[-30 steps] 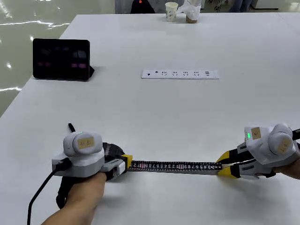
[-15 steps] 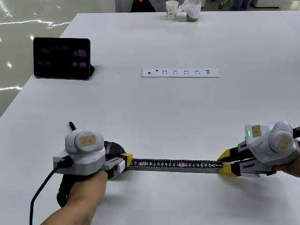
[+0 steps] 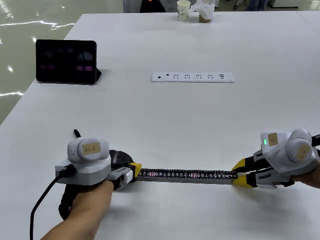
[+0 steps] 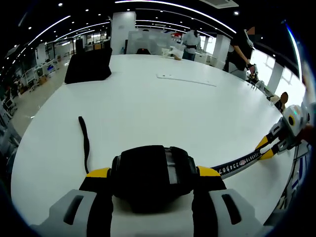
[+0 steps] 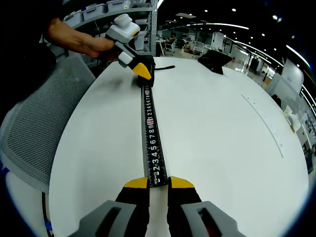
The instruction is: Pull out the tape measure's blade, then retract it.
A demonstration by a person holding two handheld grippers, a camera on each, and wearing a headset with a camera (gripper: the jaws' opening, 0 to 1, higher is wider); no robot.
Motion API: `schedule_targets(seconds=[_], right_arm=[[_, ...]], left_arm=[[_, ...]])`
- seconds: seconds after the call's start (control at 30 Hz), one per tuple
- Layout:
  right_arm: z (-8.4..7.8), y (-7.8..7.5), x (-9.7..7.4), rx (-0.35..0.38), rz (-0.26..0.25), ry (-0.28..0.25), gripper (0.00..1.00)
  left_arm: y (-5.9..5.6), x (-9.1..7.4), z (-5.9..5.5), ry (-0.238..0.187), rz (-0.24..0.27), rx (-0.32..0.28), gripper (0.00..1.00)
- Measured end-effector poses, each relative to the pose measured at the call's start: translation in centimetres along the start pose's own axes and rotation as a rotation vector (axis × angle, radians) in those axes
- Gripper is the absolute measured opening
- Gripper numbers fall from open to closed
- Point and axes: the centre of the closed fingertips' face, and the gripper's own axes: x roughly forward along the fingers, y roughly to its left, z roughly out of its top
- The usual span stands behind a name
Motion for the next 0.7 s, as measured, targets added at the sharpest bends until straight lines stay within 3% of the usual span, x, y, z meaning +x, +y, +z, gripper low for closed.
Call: schedule_targets(seconds=[0.7], right_arm=[[-0.30, -0.29, -0.01, -0.010, 0.005, 0.008, 0.10]], left_arm=[[0.04, -0.02, -0.05, 0.008, -0.005, -0.008, 0.60]])
